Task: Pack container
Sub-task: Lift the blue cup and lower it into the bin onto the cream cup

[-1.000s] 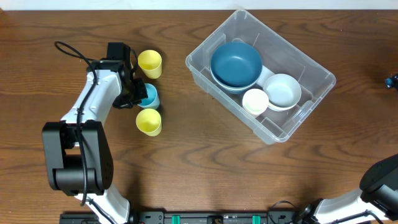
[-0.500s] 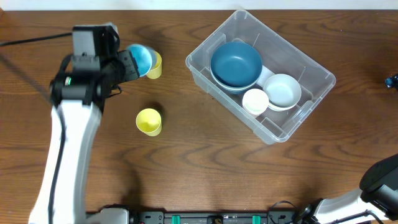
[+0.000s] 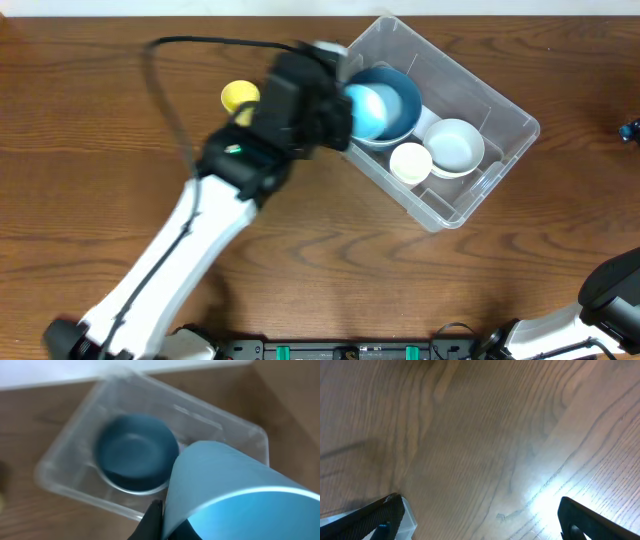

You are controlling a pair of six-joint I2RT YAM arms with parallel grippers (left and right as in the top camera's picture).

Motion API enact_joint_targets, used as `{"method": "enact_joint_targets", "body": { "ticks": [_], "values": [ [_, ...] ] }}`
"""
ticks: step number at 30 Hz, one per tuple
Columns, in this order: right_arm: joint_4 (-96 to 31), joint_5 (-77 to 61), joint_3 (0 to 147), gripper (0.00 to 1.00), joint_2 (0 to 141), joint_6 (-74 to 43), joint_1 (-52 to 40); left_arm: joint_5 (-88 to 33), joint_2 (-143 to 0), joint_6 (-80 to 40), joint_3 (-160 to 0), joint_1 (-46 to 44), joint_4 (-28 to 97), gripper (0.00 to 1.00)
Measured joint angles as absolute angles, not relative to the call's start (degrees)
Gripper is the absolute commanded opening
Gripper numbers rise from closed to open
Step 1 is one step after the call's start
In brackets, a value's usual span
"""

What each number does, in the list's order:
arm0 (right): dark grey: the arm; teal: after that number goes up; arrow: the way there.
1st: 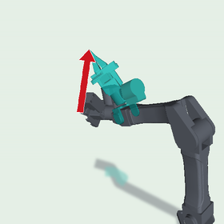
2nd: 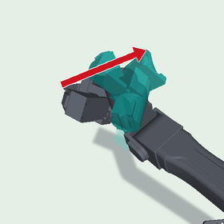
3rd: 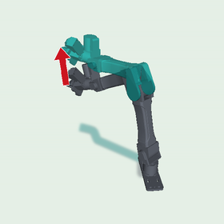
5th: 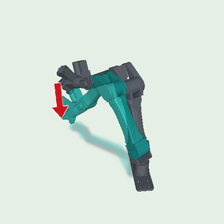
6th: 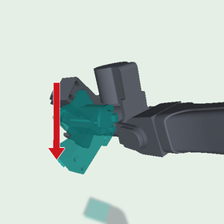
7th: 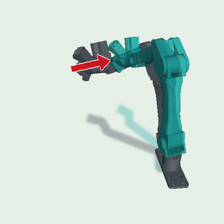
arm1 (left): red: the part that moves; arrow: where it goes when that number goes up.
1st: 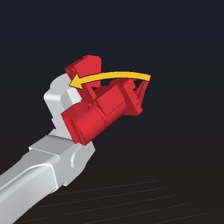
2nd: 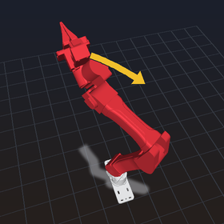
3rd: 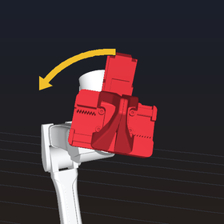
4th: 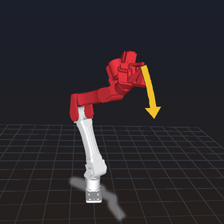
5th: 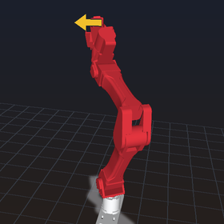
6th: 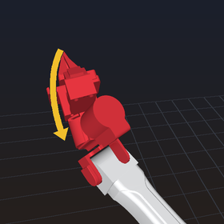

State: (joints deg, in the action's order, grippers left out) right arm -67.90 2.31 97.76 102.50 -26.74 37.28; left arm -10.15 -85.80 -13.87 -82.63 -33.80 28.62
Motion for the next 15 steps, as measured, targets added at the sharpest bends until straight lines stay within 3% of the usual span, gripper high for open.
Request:
{"method": "enact_joint_targets", "body": {
  "ticks": [15],
  "values": [
    [-67.9, 2.3, 97.8, 0.99, 102.5, -26.7, 37.3, -10.2, -97.7, -13.9, -82.6, -40.7, 27.0, 0.06]
  ]
}}
